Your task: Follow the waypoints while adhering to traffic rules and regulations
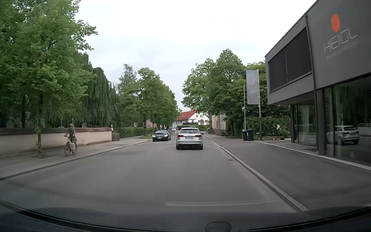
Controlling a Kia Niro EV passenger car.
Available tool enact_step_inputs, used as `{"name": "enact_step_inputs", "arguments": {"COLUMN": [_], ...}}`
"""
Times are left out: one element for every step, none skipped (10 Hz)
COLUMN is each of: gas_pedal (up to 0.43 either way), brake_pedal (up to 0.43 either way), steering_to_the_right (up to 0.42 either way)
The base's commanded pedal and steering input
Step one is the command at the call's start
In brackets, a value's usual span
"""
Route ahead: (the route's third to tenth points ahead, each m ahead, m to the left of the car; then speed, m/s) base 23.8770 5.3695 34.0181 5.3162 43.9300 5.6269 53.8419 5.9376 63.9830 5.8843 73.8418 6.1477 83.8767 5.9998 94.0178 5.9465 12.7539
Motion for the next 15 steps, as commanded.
{"name": "enact_step_inputs", "arguments": {"gas_pedal": [0.087,0.087,0.087,0.087,0.087,0.087,0.087,0.087,0.087,0.087,0.087,0.087,0.087,0.087,0.079], "brake_pedal": [0.0,0.0,0.0,0.0,0.0,0.0,0.0,0.0,0.0,0.0,0.0,0.0,0.0,0.0,0.0], "steering_to_the_right": [-0.002,-0.002,-0.002,-0.002,-0.002,-0.004,-0.006,-0.007,-0.007,-0.007,-0.007,-0.007,-0.007,-0.007,-0.007]}}
